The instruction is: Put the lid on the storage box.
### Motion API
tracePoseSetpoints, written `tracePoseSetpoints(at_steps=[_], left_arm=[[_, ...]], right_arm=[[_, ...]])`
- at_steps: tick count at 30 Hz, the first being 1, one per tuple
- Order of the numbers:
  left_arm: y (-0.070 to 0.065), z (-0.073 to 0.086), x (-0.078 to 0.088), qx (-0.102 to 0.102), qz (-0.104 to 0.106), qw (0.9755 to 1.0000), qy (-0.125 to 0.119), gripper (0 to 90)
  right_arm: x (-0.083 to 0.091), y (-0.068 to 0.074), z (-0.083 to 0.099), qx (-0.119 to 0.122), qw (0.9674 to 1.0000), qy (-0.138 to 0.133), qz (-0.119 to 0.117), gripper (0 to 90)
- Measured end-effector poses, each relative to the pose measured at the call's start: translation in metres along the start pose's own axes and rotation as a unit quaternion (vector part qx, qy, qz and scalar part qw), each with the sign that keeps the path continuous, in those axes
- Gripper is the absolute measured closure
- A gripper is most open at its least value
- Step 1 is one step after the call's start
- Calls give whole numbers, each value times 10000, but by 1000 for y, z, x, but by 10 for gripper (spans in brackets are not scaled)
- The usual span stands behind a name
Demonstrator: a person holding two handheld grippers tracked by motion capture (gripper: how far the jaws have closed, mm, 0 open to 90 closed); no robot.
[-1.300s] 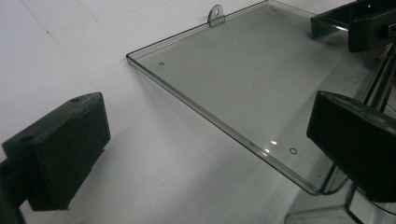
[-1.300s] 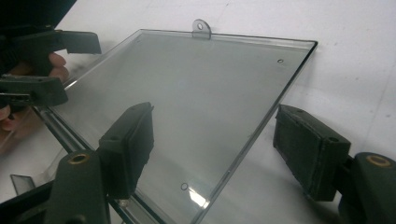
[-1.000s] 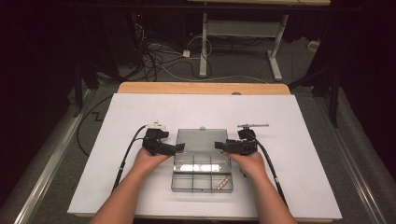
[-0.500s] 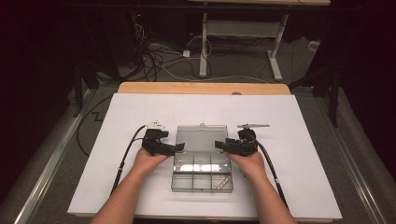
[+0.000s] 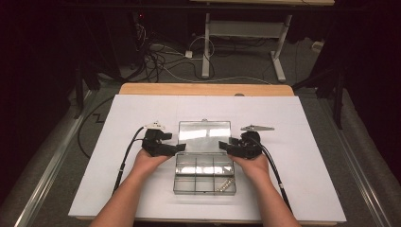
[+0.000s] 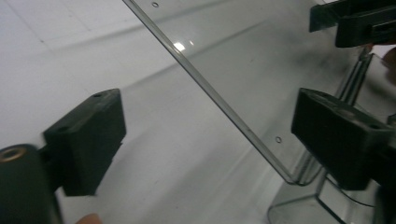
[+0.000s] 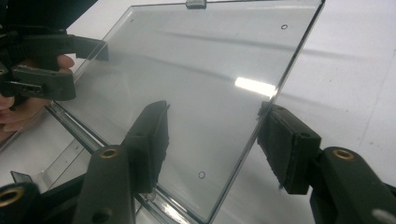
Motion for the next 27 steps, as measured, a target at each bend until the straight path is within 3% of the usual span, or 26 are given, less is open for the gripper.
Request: tracePoseSetpoints(at_steps=[9,13,27], left_arm=[[-9,-2,0,-173,326,9993,-57,306],[-14,-3,0,-357,304,9988,-113,378],[-17,-7,7,-530,177,9981,-273,485]], right_arm=[[3,4,-1,215,9996,-116,125,463],[4,4,-1,240,9995,-122,149,465],[11,7,-3,590,9976,-229,282,514]])
Point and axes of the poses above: each handheld gripper's, and its own axes: x roughly backward along the jaws, z roughly out of its underside, y roughly to its left, the point moved 4 cm from there along -x, roughly forward along the jaws, and after that the axes turned 2 degrees about -y, right-handed, at the moved point
